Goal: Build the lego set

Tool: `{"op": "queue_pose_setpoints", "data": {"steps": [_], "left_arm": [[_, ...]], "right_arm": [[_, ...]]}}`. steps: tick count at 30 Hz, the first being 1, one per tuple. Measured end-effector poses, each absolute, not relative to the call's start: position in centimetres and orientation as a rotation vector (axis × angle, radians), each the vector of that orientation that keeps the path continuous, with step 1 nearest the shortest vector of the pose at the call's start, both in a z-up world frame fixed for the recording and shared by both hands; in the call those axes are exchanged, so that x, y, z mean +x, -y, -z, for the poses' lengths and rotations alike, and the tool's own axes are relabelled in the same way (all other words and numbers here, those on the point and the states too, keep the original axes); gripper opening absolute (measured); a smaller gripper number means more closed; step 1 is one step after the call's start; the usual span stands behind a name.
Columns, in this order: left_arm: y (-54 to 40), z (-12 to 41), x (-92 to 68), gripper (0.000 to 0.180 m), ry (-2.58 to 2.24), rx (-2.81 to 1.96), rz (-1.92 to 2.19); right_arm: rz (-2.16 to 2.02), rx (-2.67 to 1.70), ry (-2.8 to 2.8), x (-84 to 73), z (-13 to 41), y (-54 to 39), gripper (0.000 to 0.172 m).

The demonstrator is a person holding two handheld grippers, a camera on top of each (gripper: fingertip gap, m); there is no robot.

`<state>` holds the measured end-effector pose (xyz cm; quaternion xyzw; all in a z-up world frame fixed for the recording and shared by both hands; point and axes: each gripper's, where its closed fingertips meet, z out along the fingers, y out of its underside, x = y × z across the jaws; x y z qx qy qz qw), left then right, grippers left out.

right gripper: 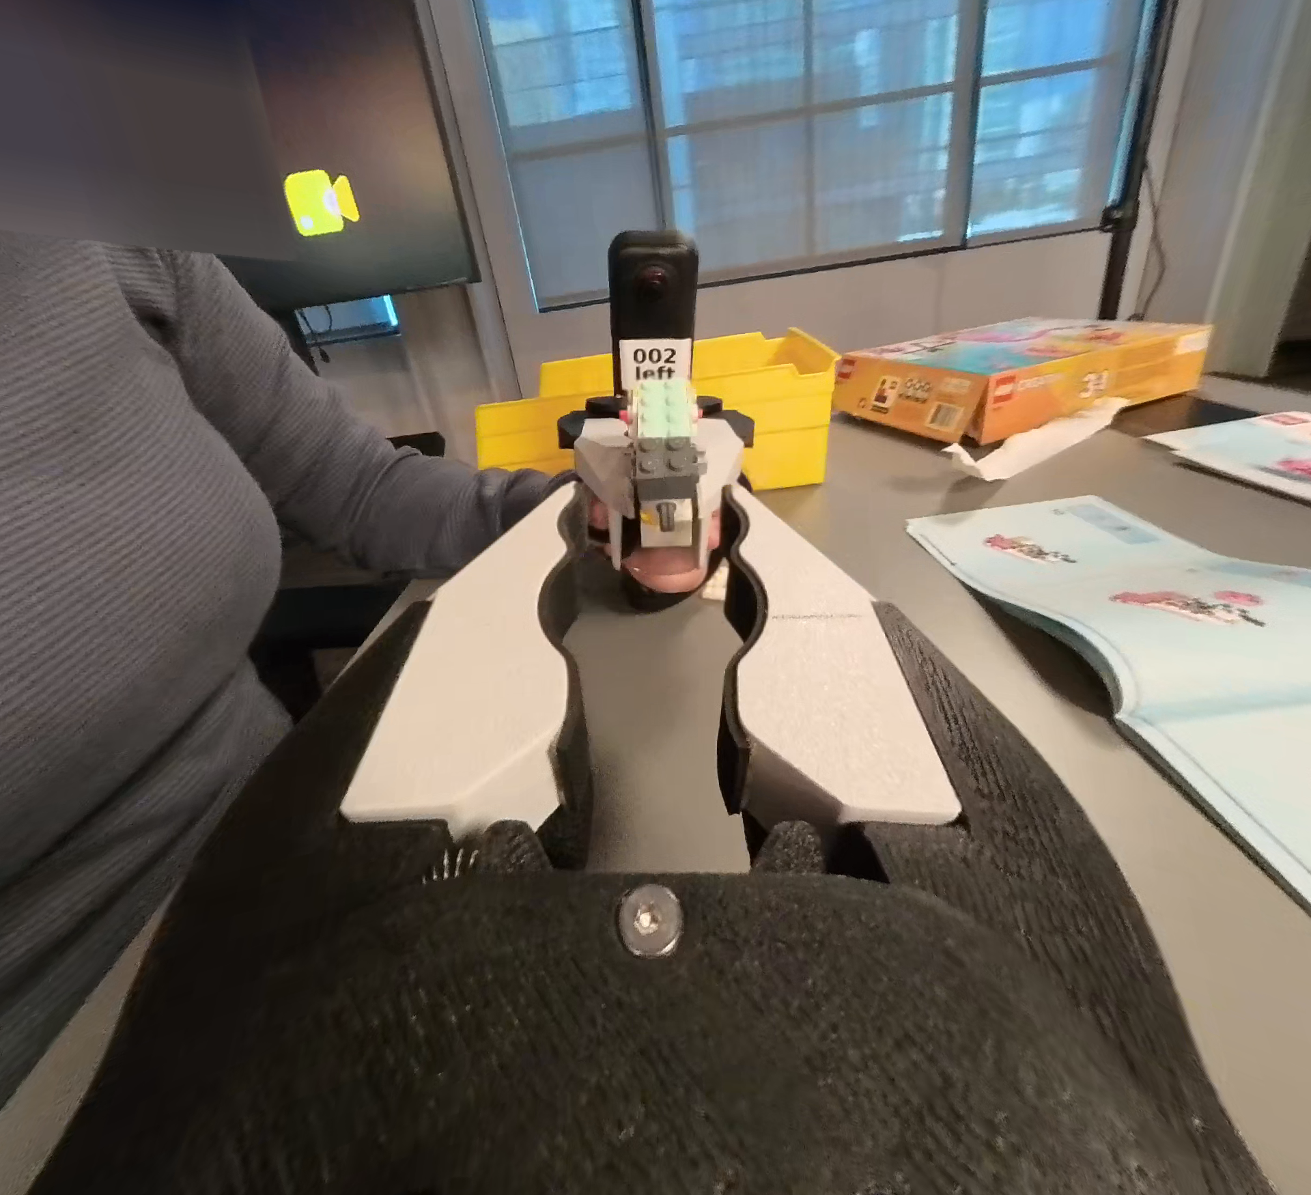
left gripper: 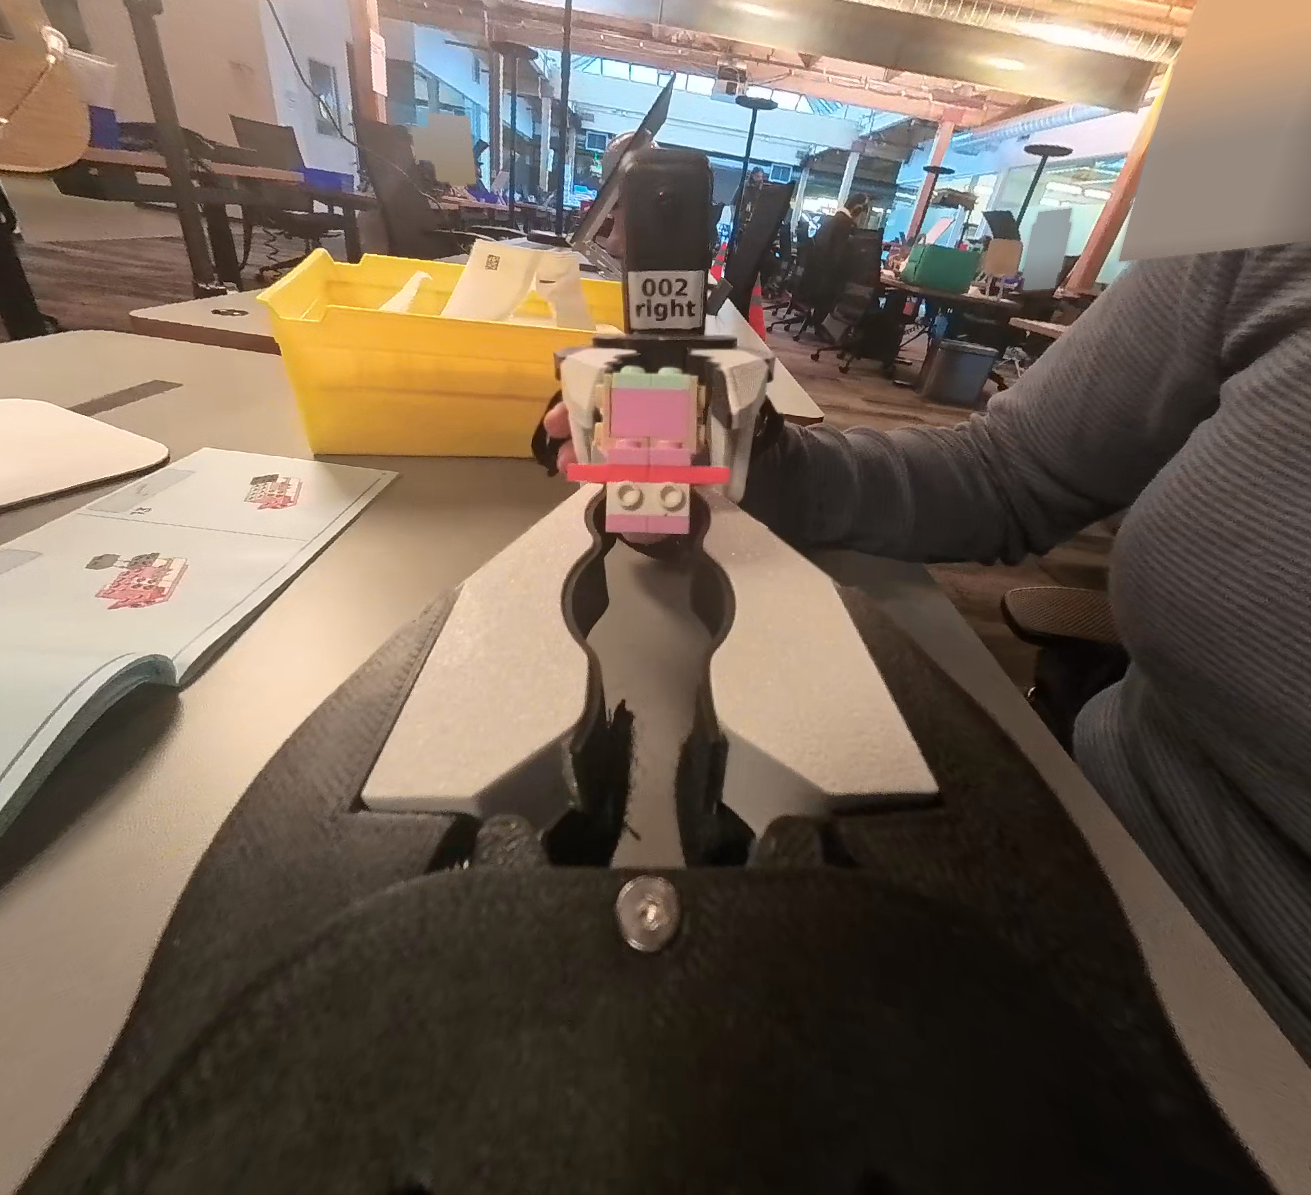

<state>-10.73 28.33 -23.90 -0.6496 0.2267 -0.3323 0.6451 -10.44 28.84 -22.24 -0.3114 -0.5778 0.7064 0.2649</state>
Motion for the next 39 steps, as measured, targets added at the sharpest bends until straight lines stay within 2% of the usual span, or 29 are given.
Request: {"op": "queue_pose_setpoints", "data": {"steps": [2,5,7,8,10,12,15,18,23,24,27,29,33,35,38,39], "left_arm": [[-28.3,24.4,-10.3,0.016,-0.546,-1.502,0.747],[-28.4,24.9,-9.9,0.016,-0.573,-1.53,0.714],[-28.5,24.7,-10.0,0.017,-0.55,-1.52,0.701],[-28.8,24.7,-10.2,0.025,-0.526,-1.523,0.67],[-29.2,24.7,-10.7,0.058,-0.506,-1.539,0.591],[-29.4,24.3,-11.6,0.081,-0.481,-1.544,0.538],[-29.4,22.5,-14.2,0.093,-0.374,-1.477,0.472],[-29.1,20.4,-19.2,0.087,-0.169,-1.38,0.332],[-27.3,19.3,-27.3,0.071,0.091,-1.353,-0.179],[-27.0,19.0,-27.6,0.07,0.098,-1.337,-0.213],[-26.8,18.6,-27.3,0.068,0.096,-1.311,-0.207],[-27.2,19.0,-26.7,0.067,0.073,-1.328,-0.201],[-28.4,20.2,-24.6,0.063,-0.026,-1.393,-0.203],[-29.2,21.1,-22.9,0.06,-0.102,-1.452,-0.191],[-31.2,22.2,-19.3,0.037,-0.214,-1.552,-0.065],[-32.2,22.4,-18.0,0.037,-0.258,-1.588,-0.018]], "right_arm": [[-1.882,-0.847,1.592,-10.7,22.7,-28.4,0.034],[-1.849,-0.856,1.619,-10.9,23.2,-28.1,0.018],[-1.814,-0.876,1.675,-10.8,23.6,-28.2,0.018],[-1.769,-0.881,1.714,-10.7,24.0,-28.5,0.018],[-1.651,-0.901,1.759,-10.3,24.5,-29.6,0.018],[-1.468,-0.956,1.847,-10.0,26.3,-31.0,0.018],[-1.341,-1.049,1.971,-9.4,28.7,-31.8,0.018],[-1.318,-1.107,2.037,-9.2,30.1,-31.8,0.019],[-1.286,-1.178,2.136,-8.8,32.5,-31.5,0.019],[-1.3,-1.184,2.13,-8.8,32.4,-31.5,0.021],[-1.334,-1.174,1.988,-9.5,30.8,-32.8,0.045],[-1.325,-1.163,1.833,-10.3,29.3,-34.6,0.05],[-1.205,-1.126,1.457,-11.5,26.3,-39.6,0.045],[-1.07,-1.101,1.242,-11.1,24.7,-42.9,0.033],[-0.854,-1.052,1.048,-9.9,23.3,-46.7,0.028],[-0.81,-1.037,1.009,-9.7,22.9,-47.5,0.027]]}}
